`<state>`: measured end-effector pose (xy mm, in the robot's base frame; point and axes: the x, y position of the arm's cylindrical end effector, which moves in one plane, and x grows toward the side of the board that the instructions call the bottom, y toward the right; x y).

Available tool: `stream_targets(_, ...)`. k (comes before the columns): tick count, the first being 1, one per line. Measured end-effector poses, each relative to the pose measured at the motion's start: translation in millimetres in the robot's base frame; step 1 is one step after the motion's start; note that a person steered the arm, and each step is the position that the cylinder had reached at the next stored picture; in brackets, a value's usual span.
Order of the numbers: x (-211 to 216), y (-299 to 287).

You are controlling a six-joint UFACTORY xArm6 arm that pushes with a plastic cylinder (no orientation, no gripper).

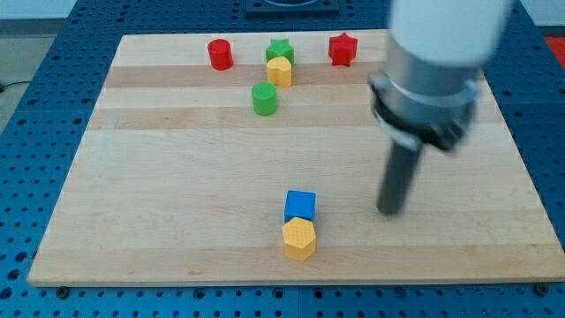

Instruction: Separate the blue cube from the yellow hexagon

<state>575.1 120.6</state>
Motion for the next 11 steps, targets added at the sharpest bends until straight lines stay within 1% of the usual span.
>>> stream_targets(1,42,-19)
stream_targets(2,36,-55)
stream_targets(5,-24,-138)
stream_targets(6,-39,-140)
stream_targets(7,-51,-124)
stream_targets(8,-80,-112)
stream_targets(9,-92,-107)
stream_targets(10,-99,-47)
stream_targets(11,-132,-47)
